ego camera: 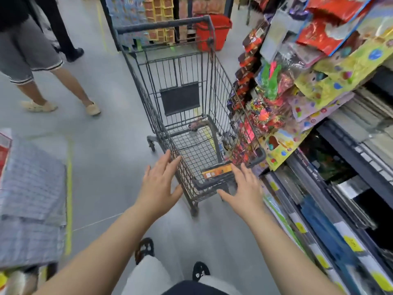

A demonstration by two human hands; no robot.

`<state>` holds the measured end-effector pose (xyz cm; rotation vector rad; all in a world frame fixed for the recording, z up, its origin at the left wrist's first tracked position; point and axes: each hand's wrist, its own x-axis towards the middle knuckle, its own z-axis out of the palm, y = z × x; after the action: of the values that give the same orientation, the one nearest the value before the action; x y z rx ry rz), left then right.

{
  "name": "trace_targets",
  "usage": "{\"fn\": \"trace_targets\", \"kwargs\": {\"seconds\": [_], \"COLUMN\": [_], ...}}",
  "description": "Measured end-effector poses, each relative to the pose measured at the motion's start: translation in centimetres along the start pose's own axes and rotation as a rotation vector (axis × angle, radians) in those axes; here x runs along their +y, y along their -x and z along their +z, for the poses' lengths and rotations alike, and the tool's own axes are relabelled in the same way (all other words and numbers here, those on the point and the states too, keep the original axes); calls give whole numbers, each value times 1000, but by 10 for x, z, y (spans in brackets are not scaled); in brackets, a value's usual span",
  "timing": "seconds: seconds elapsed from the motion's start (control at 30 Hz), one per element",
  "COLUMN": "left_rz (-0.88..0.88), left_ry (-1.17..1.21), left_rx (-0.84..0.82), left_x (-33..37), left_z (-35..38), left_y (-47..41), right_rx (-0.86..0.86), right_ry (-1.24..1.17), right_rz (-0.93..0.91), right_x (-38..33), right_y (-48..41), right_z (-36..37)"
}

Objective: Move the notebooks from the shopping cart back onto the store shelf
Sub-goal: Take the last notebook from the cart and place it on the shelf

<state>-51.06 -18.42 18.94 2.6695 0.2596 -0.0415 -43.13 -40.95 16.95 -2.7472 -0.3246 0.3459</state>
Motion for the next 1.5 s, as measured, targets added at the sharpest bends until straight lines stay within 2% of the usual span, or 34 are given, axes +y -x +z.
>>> {"fn": "trace_targets", "kwargs": {"seconds": [0.13, 0.37, 0.53, 0.73, 1.03, 1.1, 1.5], "left_rz": [41, 229, 403, 603, 800, 827, 1082], "left_ry": [-4, -93, -210, -343, -599, -648, -768], "left_rx": [-29, -129, -234, -441, -651, -702, -1032], "left_x": [-38, -110, -119, -85, -49, -40, -15], "left_z": [-16, -63, -71, -36, 20, 39, 170], "left_y": [-46, -145, -211, -267, -352, -368, -398], "right_rx": [4, 66, 92, 98, 114, 73, 75], "right_ry": [-40, -61, -53, -103, -290, -333, -441], "right_rz": [39, 212, 388, 603, 783, 811, 1084], "right_x": [-38, -103, -120, -108, -68, -63, -39], "right_y": [-44, -99, -107, -117, -177, -186, -216], "right_z": [11, 35, 46, 52, 61, 66, 122]}}
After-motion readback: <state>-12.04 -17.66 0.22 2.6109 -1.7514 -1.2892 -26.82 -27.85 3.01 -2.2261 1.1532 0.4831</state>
